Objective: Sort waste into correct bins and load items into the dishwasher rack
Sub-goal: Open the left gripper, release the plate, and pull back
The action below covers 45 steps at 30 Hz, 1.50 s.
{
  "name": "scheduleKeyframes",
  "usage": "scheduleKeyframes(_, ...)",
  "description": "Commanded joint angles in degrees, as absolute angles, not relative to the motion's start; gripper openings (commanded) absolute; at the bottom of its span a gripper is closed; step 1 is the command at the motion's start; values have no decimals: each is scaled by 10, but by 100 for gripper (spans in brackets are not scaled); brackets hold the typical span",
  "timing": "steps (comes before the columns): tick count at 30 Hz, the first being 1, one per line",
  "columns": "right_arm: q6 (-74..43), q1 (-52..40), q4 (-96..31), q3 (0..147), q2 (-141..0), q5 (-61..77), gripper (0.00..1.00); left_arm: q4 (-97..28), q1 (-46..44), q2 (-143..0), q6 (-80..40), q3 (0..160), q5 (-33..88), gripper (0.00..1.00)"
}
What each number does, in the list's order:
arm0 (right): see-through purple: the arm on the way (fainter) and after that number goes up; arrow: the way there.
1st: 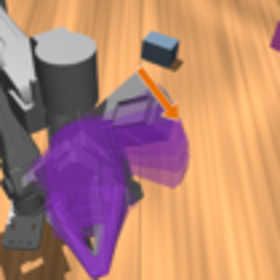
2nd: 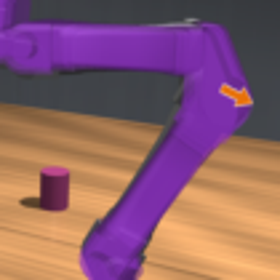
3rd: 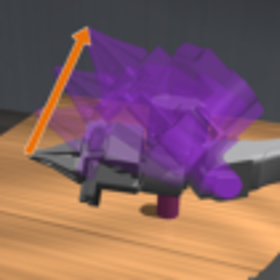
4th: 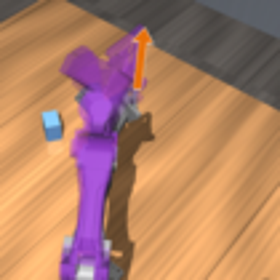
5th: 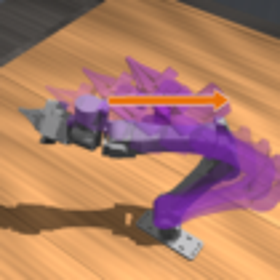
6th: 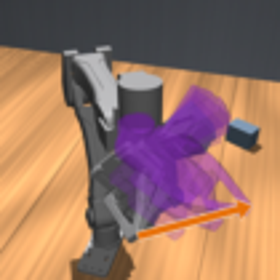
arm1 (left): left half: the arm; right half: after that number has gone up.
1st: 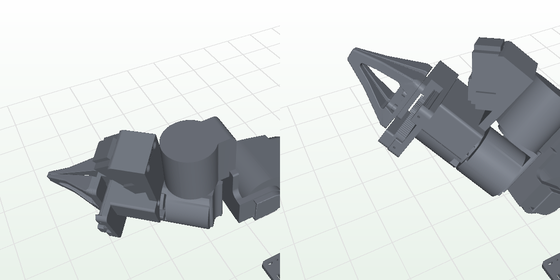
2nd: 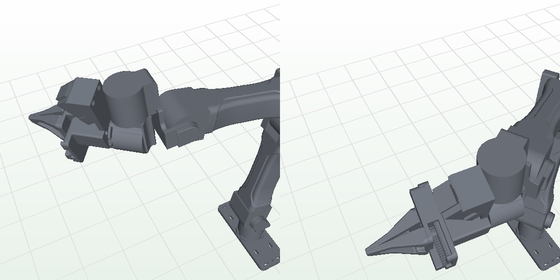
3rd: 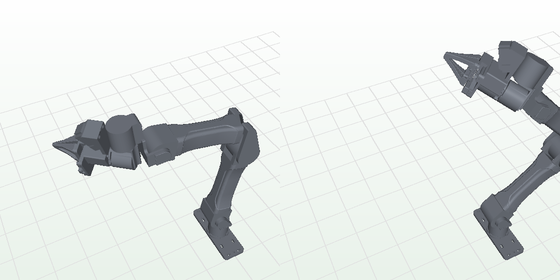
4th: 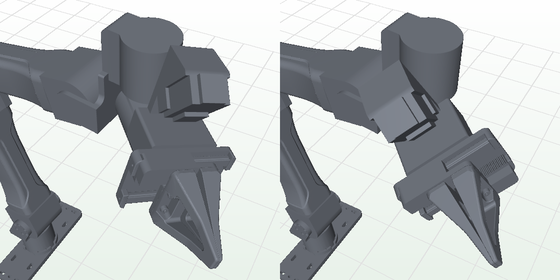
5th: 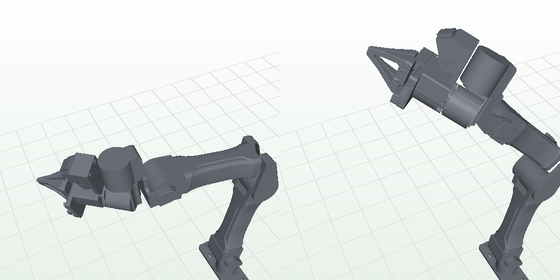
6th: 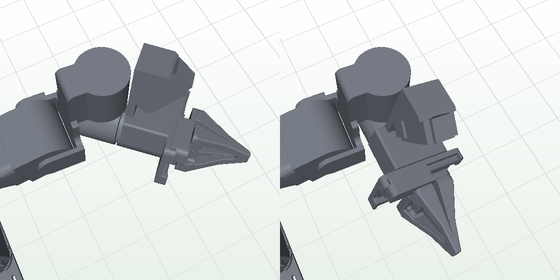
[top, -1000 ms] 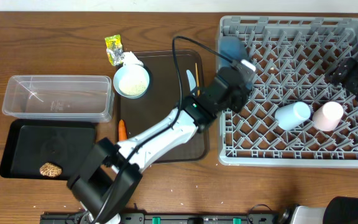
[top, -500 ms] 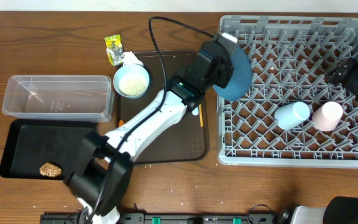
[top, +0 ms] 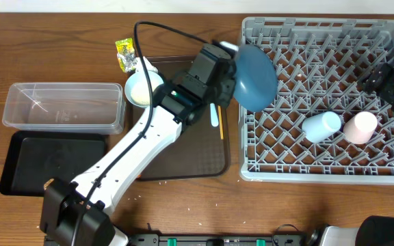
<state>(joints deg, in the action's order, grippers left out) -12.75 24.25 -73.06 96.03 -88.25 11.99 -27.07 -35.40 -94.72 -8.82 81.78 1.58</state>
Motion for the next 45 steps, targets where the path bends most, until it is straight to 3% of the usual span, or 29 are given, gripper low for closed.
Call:
scheduleKeyframes(1, -122, 247, -731, 963, -884, 122, 99, -280, -342, -952, -130, 810, 74, 9)
scheduleKeyframes(5, -122, 247, -731, 963, -884, 123, 99, -281, -344, -976, -130, 796, 145, 6)
scheduleKeyframes(19, -122, 247, -735, 963, -884, 122, 99, -254, -383, -1065, -136, 792, 127, 6)
scheduleKeyframes(30, -122, 247, -745, 963, -884, 122, 99, 5, -361, -1067, -71, 794, 79, 6)
scheduleKeyframes(42, -122, 247, -748, 963, -884, 122, 99, -76, -330, -1067, -66, 799, 79, 6)
scheduleKeyframes(44, -122, 247, -748, 963, -884, 122, 99, -86, -330, -1066, -57, 799, 79, 13)
scheduleKeyframes(45, -122, 247, -748, 963, -884, 122, 99, -95, -330, -1064, -55, 799, 76, 21)
